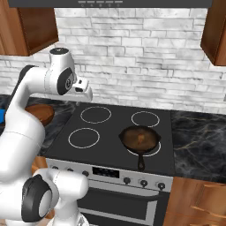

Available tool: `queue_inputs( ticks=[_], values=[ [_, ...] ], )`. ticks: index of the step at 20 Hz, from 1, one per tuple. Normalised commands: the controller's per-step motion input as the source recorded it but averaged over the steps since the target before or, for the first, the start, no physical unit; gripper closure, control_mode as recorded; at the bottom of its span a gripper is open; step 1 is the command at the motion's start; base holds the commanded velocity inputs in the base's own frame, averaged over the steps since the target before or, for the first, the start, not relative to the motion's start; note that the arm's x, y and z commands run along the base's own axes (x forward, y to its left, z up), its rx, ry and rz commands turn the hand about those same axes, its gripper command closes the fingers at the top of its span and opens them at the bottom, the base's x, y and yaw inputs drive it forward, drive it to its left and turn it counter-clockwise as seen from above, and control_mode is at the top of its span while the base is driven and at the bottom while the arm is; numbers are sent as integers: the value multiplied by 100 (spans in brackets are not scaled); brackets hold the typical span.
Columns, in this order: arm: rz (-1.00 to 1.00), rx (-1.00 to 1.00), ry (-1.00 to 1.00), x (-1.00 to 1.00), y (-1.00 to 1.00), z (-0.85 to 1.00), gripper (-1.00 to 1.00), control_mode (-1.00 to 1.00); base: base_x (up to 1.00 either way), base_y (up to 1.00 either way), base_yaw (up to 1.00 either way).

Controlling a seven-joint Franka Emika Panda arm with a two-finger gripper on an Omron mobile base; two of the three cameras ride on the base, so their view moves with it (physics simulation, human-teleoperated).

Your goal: Place the chicken drumstick on the plate and place the lemon wedge on the same plate.

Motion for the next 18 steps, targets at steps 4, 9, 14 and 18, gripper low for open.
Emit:
queue_inputs(
  ticks=[4, 9, 14, 18],
  values=[
    [0, 0, 0, -2, -4, -5, -100, -100, 0, 0, 0],
    [0, 8, 0, -5, -35, -14, -100, -100, 0, 0, 0],
    [0, 0, 5, 0, -49, -21, -100, -100, 0, 0, 0],
    [0, -2, 6, 9, -46, -23, -100, -100, 0, 0, 0]
  ],
)
